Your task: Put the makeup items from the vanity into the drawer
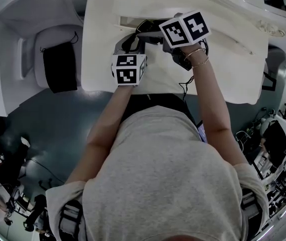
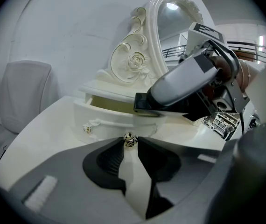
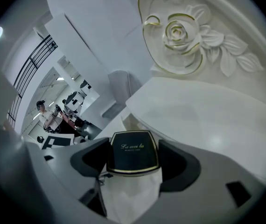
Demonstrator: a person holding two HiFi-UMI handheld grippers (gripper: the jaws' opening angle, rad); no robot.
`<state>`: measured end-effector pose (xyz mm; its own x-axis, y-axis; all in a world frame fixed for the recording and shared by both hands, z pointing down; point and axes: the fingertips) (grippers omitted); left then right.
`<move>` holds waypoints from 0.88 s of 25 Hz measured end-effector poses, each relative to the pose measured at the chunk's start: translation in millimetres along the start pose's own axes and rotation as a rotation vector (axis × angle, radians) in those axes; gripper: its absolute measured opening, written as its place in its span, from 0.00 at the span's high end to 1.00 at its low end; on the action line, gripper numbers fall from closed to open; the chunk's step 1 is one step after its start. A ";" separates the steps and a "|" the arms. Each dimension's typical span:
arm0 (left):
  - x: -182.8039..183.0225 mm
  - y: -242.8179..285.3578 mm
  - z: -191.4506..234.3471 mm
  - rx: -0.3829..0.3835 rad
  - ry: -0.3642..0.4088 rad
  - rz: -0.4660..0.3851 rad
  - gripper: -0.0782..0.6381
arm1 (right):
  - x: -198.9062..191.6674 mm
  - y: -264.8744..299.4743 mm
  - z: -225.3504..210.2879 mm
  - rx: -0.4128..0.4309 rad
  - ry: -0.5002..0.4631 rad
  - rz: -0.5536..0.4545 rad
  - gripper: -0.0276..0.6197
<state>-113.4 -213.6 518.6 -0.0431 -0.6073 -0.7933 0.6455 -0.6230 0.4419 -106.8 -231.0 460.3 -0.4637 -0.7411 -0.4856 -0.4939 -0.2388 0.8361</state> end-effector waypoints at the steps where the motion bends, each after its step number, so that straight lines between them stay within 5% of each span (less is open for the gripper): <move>1: 0.2 0.4 -0.2 -0.002 -0.002 -0.001 0.75 | 0.3 -0.2 0.0 0.000 0.000 -0.005 0.46; 22: 0.0 2.0 -1.4 -0.022 -0.021 0.001 0.75 | 7.0 -8.7 -5.1 -0.117 -0.053 -0.156 0.46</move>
<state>-111.1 -214.2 518.9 -0.0581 -0.6182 -0.7839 0.6619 -0.6116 0.4333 -102.0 -237.3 451.0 -0.4275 -0.6561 -0.6219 -0.4757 -0.4217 0.7719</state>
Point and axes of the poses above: the fingertips, and each gripper's own axes: y forward along the fingers, z to its left, x out of its top, and after that the axes turned 15 degrees about -x, right-handed
